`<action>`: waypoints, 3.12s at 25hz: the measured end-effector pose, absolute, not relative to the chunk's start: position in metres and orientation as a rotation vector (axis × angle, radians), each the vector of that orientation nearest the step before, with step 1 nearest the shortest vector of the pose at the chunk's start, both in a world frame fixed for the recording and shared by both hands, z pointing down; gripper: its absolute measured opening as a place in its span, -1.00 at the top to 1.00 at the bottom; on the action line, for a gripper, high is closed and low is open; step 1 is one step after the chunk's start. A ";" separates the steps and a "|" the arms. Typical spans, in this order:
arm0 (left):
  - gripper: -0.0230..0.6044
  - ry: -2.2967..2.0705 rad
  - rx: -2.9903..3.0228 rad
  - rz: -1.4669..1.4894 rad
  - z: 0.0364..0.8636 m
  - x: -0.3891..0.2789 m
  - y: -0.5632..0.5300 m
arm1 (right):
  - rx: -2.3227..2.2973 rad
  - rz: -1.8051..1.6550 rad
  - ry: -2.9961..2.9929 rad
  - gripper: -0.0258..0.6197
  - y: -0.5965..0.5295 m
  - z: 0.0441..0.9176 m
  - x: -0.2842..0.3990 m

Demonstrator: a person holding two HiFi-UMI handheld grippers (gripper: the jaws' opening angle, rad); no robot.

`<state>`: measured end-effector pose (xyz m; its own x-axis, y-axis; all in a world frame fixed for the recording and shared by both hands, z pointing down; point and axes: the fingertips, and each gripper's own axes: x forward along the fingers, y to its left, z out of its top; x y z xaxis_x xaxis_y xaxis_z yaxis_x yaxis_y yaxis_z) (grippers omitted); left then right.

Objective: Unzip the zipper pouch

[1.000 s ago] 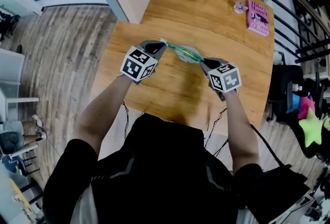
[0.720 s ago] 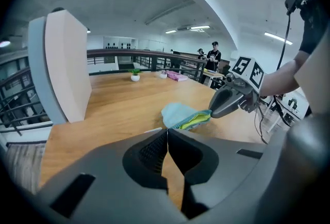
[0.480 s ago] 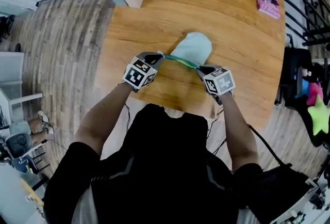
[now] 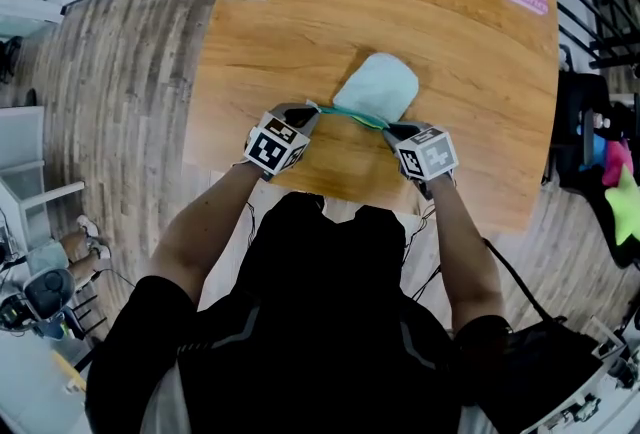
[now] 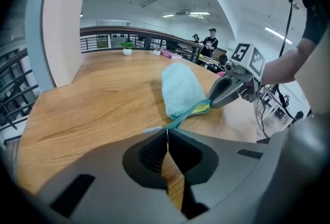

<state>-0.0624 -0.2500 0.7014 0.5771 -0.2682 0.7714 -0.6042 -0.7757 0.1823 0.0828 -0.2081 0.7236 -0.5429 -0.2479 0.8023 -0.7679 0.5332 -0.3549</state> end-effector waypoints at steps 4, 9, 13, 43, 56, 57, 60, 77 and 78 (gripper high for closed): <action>0.82 -0.718 2.391 1.045 0.704 -0.062 -0.250 | 0.842 0.909 -2.066 0.73 -0.209 0.724 0.083; 0.82 -0.697 2.416 1.011 0.699 -0.062 -0.248 | 0.851 0.886 -2.047 0.56 -0.207 0.723 0.082; 0.73 -0.716 2.446 0.959 0.684 -0.064 -0.253 | 0.894 0.877 -2.044 0.44 -0.207 0.712 0.086; 0.74 -1.095 2.822 0.054 0.330 -0.087 -0.327 | 1.784 0.249 -2.422 0.65 -0.233 0.321 0.155; 0.83 -1.195 2.779 0.053 0.287 -0.068 -0.284 | 1.727 0.110 -2.508 0.89 -0.226 0.267 0.172; 0.83 -1.223 2.780 0.063 0.286 -0.070 -0.283 | 1.714 0.101 -2.509 0.90 -0.226 0.266 0.171; 0.83 -1.288 2.780 0.095 0.285 -0.073 -0.280 | 1.685 0.090 -2.517 0.90 -0.227 0.265 0.168; 0.83 -1.359 2.759 0.092 0.276 -0.074 -0.273 | 1.694 0.054 -2.507 0.90 -0.228 0.261 0.172; 0.83 -1.361 2.758 0.090 0.276 -0.074 -0.274 | 1.698 0.054 -2.506 0.90 -0.228 0.261 0.173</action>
